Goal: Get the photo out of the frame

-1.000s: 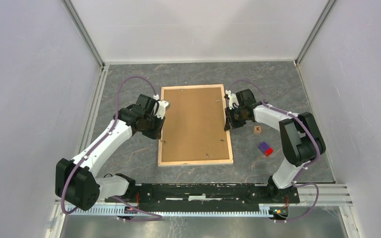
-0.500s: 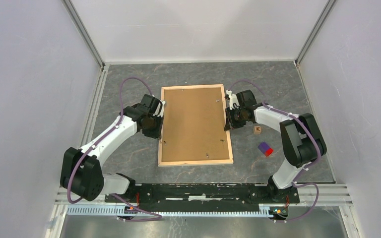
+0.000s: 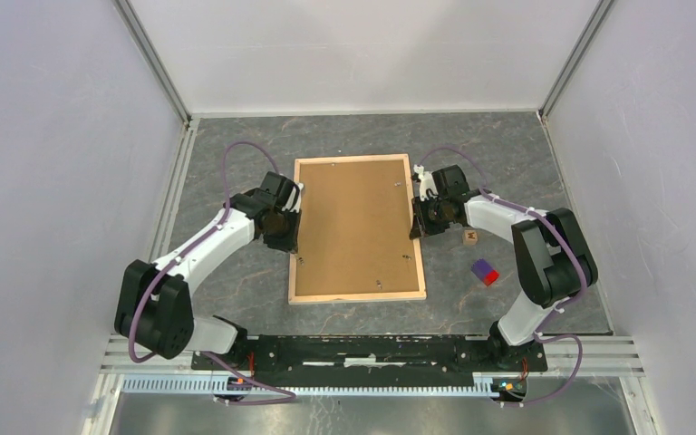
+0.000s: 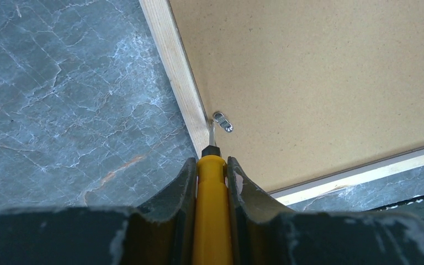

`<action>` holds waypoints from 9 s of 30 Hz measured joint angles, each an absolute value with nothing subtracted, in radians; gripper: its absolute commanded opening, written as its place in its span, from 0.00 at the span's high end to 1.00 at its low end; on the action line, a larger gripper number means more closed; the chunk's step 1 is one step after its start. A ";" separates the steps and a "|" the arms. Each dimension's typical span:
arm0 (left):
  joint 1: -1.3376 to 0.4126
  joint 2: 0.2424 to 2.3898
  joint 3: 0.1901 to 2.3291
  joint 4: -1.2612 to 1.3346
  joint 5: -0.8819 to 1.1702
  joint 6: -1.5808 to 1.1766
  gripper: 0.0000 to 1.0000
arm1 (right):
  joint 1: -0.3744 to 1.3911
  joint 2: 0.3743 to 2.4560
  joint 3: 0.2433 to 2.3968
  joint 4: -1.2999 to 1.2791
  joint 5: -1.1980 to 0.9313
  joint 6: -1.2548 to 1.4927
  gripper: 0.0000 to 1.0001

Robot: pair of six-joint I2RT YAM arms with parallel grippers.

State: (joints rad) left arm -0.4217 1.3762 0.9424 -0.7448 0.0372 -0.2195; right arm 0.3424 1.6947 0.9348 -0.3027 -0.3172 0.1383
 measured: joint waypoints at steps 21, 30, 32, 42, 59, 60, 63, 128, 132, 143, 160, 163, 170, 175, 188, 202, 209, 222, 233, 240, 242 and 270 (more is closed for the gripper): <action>-0.484 1.382 0.925 -0.659 0.113 -0.238 0.98 | 0.342 1.694 0.932 -0.299 -0.316 0.146 1.00; -0.486 1.382 0.925 -0.655 0.133 -0.238 0.98 | 0.342 1.694 0.932 -0.299 -0.317 0.146 1.00; -0.481 1.382 0.926 -0.657 0.130 -0.238 0.98 | 0.342 1.694 0.932 -0.299 -0.316 0.146 1.00; -0.418 1.370 0.926 -0.686 0.080 -0.237 0.98 | 0.342 1.694 0.932 -0.299 -0.316 0.149 1.00; -0.433 1.381 0.929 -0.693 0.159 -0.189 0.98 | 0.342 1.695 0.933 -0.299 -0.317 0.152 1.00; -0.434 1.381 0.929 -0.693 0.159 -0.187 0.98 | 0.342 1.696 0.933 -0.299 -0.317 0.152 1.00; -0.435 1.382 0.941 -0.705 0.160 -0.173 0.98 | 0.342 1.697 0.933 -0.299 -0.317 0.152 1.00; -0.220 2.133 1.872 -0.937 0.128 0.370 0.98 | 0.343 1.730 0.958 -0.299 -0.388 0.108 1.00; -0.220 2.115 1.845 -0.938 0.121 0.377 0.98 | 0.343 1.731 0.959 -0.300 -0.388 0.108 1.00; -0.220 2.061 1.763 -0.918 0.125 0.407 0.98 | 0.343 1.731 0.959 -0.301 -0.388 0.111 1.00; -0.234 2.028 1.712 -0.915 0.140 0.410 0.98 | 0.343 1.732 0.960 -0.301 -0.389 0.116 1.00; -0.234 2.028 1.713 -0.915 0.142 0.410 0.98 | 0.343 1.732 0.960 -0.301 -0.389 0.115 1.00; -0.236 2.028 1.712 -0.915 0.182 0.390 0.98 | 0.343 1.732 0.960 -0.300 -0.389 0.115 1.00; -0.245 2.028 1.711 -0.914 0.215 0.367 0.98 | 0.343 1.732 0.960 -0.300 -0.389 0.115 1.00; -0.255 2.028 1.710 -0.914 0.229 0.351 0.98 | 0.343 1.732 0.959 -0.300 -0.389 0.115 1.00; -0.175 1.982 1.641 -0.896 0.263 0.378 0.98 | 0.342 1.732 0.958 -0.299 -0.392 0.115 1.00; -0.181 1.954 1.590 -0.829 0.266 0.391 0.98 | 0.342 1.732 0.958 -0.299 -0.392 0.115 1.00; -0.181 1.950 1.569 -0.749 0.268 0.390 0.98 | 0.342 1.733 0.958 -0.299 -0.392 0.115 1.00; -0.194 1.951 1.566 -0.699 0.268 0.389 0.98 | 0.342 1.738 0.965 -0.307 -0.392 0.115 1.00; -0.192 1.950 1.566 -0.710 0.298 0.365 0.98 | 0.344 1.768 1.024 -0.382 -0.377 0.064 1.00; -0.186 1.948 1.566 -0.714 0.312 0.348 0.98 | 0.347 1.785 1.055 -0.422 -0.369 0.036 1.00; -0.122 1.840 1.563 -0.730 0.361 0.310 0.98 | 0.352 2.093 1.571 -0.606 -0.263 -0.677 1.00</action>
State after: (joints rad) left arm -0.1219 1.8404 1.5627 -0.7296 0.3614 0.3099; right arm 0.3519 2.0926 1.5715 -0.6060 -0.2626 -0.6765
